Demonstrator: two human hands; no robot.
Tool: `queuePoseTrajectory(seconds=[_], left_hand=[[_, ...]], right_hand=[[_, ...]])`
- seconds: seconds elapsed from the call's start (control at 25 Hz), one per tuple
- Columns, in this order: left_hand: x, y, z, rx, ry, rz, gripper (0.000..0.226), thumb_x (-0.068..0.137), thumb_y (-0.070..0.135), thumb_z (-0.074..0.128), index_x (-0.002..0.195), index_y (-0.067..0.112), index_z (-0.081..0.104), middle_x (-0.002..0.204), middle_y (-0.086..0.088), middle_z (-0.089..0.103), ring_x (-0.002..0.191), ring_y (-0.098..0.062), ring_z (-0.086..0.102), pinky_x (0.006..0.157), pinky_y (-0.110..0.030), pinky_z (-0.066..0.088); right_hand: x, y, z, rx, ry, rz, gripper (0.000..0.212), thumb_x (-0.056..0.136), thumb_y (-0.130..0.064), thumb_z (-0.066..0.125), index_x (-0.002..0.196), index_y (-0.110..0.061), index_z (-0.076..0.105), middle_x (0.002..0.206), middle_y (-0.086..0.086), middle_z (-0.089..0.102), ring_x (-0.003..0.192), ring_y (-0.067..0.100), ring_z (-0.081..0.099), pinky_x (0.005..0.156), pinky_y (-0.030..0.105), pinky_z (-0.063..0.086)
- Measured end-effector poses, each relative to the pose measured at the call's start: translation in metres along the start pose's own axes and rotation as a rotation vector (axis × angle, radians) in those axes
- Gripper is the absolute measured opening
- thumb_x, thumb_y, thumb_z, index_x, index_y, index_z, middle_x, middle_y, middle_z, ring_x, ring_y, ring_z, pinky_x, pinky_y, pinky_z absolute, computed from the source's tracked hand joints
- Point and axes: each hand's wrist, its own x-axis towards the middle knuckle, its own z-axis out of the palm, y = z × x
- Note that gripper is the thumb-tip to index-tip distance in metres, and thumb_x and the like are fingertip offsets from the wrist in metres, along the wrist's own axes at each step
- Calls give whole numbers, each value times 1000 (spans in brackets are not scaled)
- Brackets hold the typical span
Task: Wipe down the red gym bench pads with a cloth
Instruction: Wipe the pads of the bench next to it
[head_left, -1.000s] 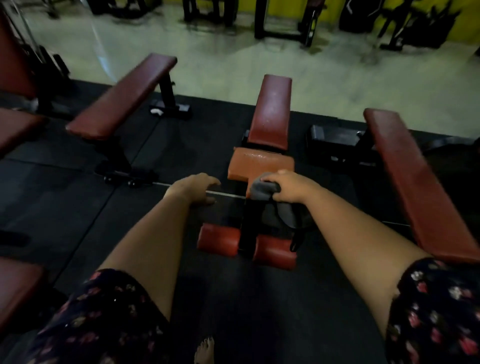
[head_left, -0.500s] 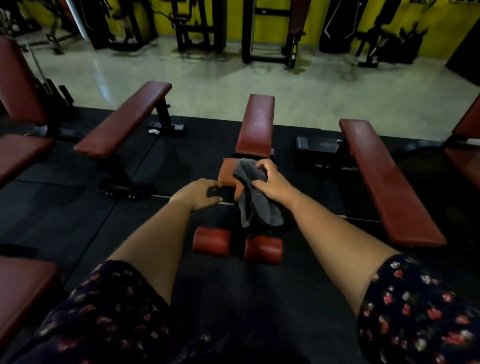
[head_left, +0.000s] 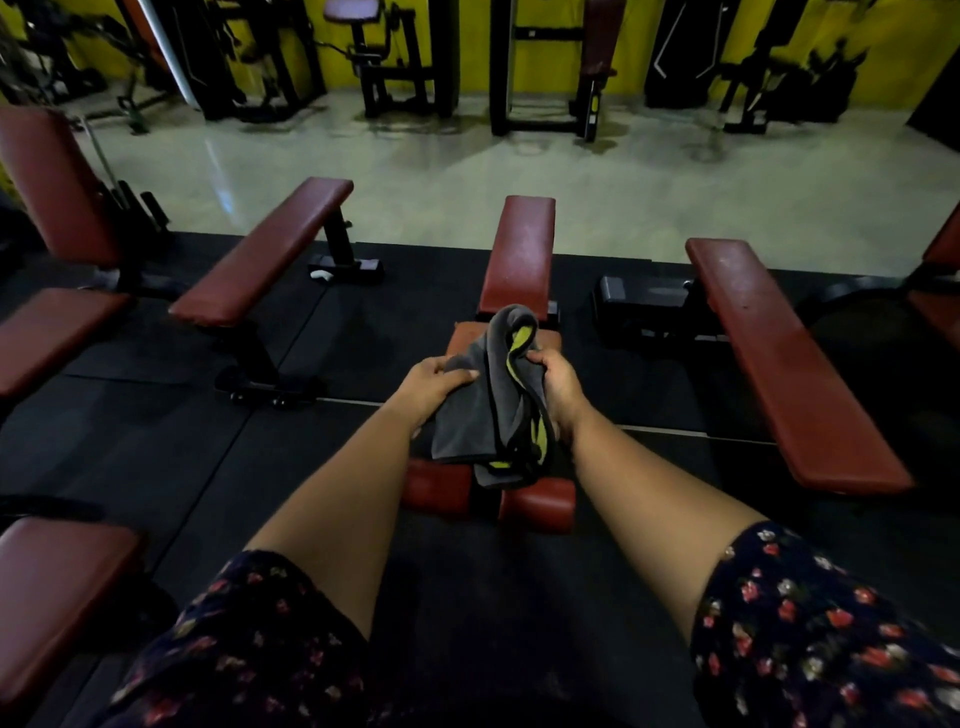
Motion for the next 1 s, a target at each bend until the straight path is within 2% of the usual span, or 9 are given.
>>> queuePoseTrajectory(seconds=[0.12,0.2,0.28,0.36,0.44,0.56,0.72,0.8,1.0], left_hand=[[5,-1,-11,-9,94,-24,5,89,14,66,93,14,68,98,-10,72,98,-24,67,92,-39,55],[16,-6,-27,50,134,-12,10,86,20,68,96,17,69,98,-7,72,96,-21,67,92,-40,54],[24,-5,-44,38,167,-25,3,87,20,68,89,23,67,94,-4,70,93,-19,66,90,-38,54],[32,-6,-67,-2,185,-18,10,89,18,67,85,26,63,92,-1,68,91,-17,64,87,-36,53],[42,-8,-92,-37,220,-14,9,88,17,68,90,24,62,96,-3,68,92,-17,64,86,-34,53],[68,-11,-145,-129,231,-61,16,86,20,68,101,16,66,104,-10,70,100,-26,66,81,-36,55],[106,2,-191,-337,235,-137,16,85,36,65,86,20,67,78,1,66,74,-20,63,60,-30,50],[126,6,-210,-409,326,-85,12,93,22,63,105,23,63,94,5,65,80,-9,61,66,-25,47],[162,9,-254,-367,261,-46,57,91,-5,57,138,25,46,120,6,58,101,-7,60,81,-25,46]], right_hand=[[17,4,4,-63,22,-7,62,89,-66,46,101,-10,70,98,16,72,91,28,69,93,40,50],[34,11,16,-251,23,-20,86,62,-82,65,117,-16,66,109,12,71,101,27,67,99,44,48],[52,21,32,-440,9,-128,78,62,-61,81,124,-18,61,113,8,70,105,24,66,100,45,48],[69,30,55,-523,63,-247,53,76,-28,80,124,-15,59,110,6,69,101,21,66,93,39,52],[83,31,75,-497,142,-299,37,81,-15,74,117,-10,63,102,5,70,95,22,66,81,31,52],[115,32,107,-507,205,-279,23,81,-10,71,104,-5,67,87,5,69,83,20,66,69,28,53],[154,31,140,-523,205,-236,28,77,-14,68,104,-11,67,98,11,71,92,27,68,86,47,56],[168,31,151,-515,220,-286,40,80,-9,66,119,-15,58,107,8,67,98,24,65,89,43,55],[193,36,169,-485,221,-306,45,85,-5,65,122,-25,49,110,4,62,103,23,61,86,37,54]])
